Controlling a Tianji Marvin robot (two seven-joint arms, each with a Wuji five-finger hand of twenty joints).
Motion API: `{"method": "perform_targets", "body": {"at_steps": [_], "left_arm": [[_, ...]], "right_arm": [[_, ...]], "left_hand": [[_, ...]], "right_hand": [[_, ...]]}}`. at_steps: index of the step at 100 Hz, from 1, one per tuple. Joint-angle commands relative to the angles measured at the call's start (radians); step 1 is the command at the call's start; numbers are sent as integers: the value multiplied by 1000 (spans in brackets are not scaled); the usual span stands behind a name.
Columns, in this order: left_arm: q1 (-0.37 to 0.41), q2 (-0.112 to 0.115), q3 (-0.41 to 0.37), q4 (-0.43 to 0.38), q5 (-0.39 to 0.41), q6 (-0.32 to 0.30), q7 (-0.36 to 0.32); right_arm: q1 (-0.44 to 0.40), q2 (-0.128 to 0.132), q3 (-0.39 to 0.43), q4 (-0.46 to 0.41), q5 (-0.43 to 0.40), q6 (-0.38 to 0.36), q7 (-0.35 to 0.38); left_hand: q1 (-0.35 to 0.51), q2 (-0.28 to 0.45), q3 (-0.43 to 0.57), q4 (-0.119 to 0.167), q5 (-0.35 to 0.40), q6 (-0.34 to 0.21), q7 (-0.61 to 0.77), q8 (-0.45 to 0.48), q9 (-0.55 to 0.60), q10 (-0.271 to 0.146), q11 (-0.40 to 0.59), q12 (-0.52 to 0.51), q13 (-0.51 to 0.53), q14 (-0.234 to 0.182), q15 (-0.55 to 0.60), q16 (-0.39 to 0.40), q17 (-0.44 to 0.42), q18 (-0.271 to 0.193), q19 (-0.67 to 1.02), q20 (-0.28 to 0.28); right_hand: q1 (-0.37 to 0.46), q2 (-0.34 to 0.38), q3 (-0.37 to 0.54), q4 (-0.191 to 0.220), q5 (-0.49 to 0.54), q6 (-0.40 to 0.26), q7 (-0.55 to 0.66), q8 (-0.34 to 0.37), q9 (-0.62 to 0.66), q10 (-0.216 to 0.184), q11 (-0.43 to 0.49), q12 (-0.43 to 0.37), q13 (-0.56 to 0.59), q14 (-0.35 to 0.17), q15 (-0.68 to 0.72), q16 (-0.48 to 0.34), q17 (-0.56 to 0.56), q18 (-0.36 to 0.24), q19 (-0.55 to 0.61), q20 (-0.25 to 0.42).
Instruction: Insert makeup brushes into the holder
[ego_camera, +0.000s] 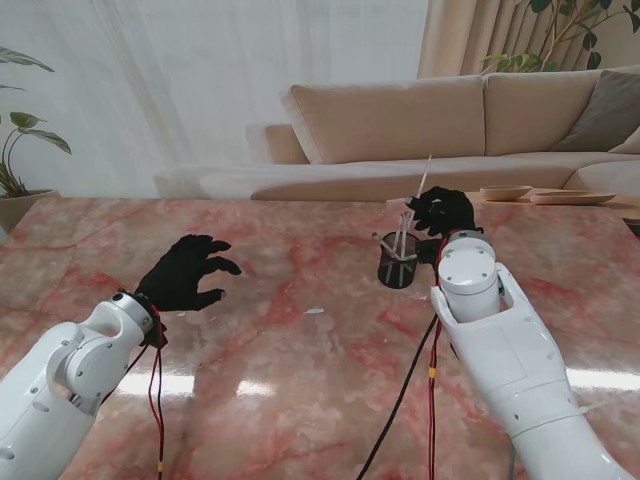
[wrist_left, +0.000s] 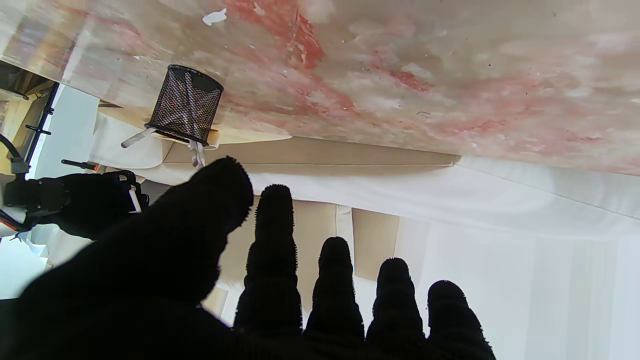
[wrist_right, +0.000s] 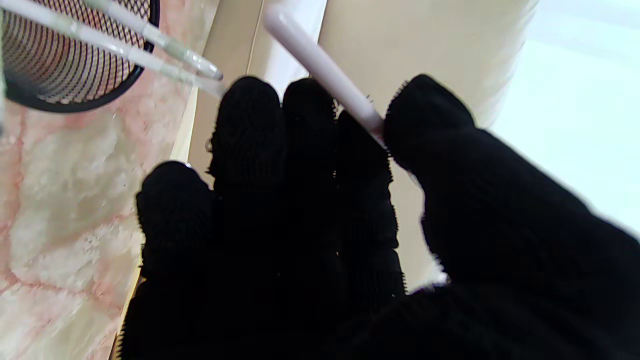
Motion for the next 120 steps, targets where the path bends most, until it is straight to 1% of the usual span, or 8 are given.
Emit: {"method": "perform_targets", "body": {"at_steps": [1,25,63,75,80,84,100,120], "left_arm": [[2,1,6,13,-2,5,-3],[-6,0,20,36,-14,12,-3],[-11,1,33,32,-30,33,-24],[-6,1,31,28,-32,36,-31],[-4,2,30,27,-32,38,-33],[-3,2,30,25,-33,40,-34],[2,2,28,22,-38,43,-40],[10,2,24,21,-40,43,-42]], "right_arm": [[20,-2,9,30,2,2,9],[80,-17,-4,171,1,-51,-17],[181,-63,-68,433,-7,-233,-113],[193,-73,-79,478,-9,-262,-129],[196,-77,-83,497,-11,-278,-138],[201,-83,-88,518,-14,-296,-153],[215,-104,-104,588,-33,-370,-219],[200,-116,-109,603,-40,-426,-270]], "left_hand": [[-53,26,-28,35,-27,14,-8,-8,-33,6,-24,0,-42,-16,-31,-14,2,3,-49,-15],[-52,25,-26,36,-28,15,-7,-9,-35,6,-27,2,-42,-16,-30,-18,3,4,-49,-21],[-53,26,-26,36,-32,17,-8,-9,-37,6,-34,4,-42,-16,-33,-26,3,4,-51,-31],[-53,27,-27,36,-33,18,-8,-9,-37,6,-37,4,-42,-16,-33,-28,3,4,-52,-33],[-53,26,-28,36,-32,17,-8,-9,-37,7,-37,4,-41,-17,-33,-29,3,4,-52,-34],[-53,27,-28,36,-34,19,-9,-10,-38,6,-38,4,-42,-16,-34,-30,3,4,-52,-34],[-53,29,-31,36,-35,21,-11,-11,-36,7,-38,6,-41,-16,-34,-33,3,4,-54,-38],[-53,30,-34,36,-35,22,-11,-11,-36,8,-35,8,-41,-15,-34,-37,4,5,-56,-43]], "right_hand": [[26,6,76,-16,63,-112,66,6,74,28,28,6,42,-13,19,30,6,-27,49,23],[22,8,73,-17,62,-122,66,2,68,17,26,4,38,-22,4,23,-19,-31,42,23],[14,18,57,-18,54,-164,57,4,46,-27,20,15,0,-60,-73,30,-152,-57,-56,27],[12,22,49,-17,52,-191,46,13,21,-77,16,61,-150,-112,-153,66,-312,-107,-188,75],[11,23,46,-17,52,-192,45,11,44,-34,9,48,-290,-157,-240,41,-397,-139,-263,76],[12,23,45,-17,51,-187,45,9,50,-25,7,38,-323,-170,-239,39,-408,-142,-276,84],[14,21,46,-16,48,-187,44,6,44,-27,5,27,-375,-190,-226,32,-437,-148,-301,97],[13,23,41,-17,43,-192,40,3,35,-39,-7,11,-404,-198,-233,12,-463,-154,-330,108]]}}
